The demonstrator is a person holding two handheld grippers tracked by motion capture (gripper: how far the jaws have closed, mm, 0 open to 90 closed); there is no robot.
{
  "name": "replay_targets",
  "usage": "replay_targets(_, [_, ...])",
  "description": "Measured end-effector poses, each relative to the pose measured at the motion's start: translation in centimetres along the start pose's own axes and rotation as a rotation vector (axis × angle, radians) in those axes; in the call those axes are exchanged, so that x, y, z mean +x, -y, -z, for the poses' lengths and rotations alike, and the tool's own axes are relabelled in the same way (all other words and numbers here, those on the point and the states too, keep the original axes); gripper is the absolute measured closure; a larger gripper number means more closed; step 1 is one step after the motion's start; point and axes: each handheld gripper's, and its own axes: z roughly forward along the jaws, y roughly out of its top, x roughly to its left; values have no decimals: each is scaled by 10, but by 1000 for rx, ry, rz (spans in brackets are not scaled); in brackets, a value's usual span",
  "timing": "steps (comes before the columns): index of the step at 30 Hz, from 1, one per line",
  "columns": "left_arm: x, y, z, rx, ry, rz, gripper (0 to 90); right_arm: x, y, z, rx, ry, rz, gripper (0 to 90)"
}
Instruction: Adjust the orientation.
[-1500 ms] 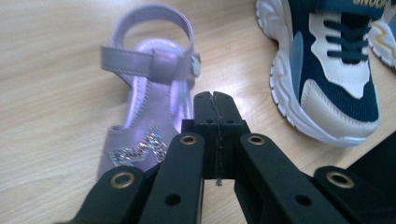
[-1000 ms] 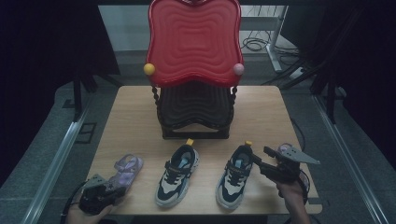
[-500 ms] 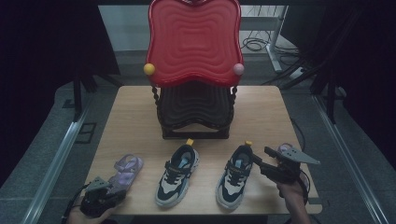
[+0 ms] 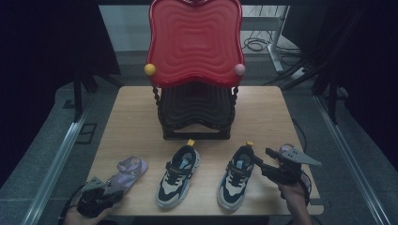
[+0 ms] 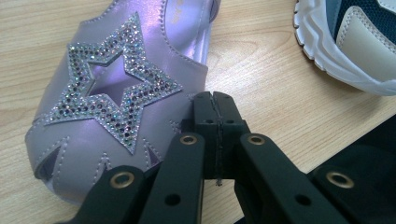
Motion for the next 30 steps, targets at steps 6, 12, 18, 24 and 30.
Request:
replay_targets(6, [0,0,0,9,-11,-13,900,-1,0,1,-2,1,4,357])
replay_targets(12, [6,1,6,4,-30,10,900,-1,0,1,-4,2,5,358])
replay_targets(18, [7,2,7,5,-42,9,900,-1,0,2,-6,4,9,358])
replay_targets(24, [11,5,10,9,-78,25,900,-1,1,2,-6,8,8,360])
replay_targets(30, [16,7,12,4,-96,39,900,-1,0,3,-17,16,10,362])
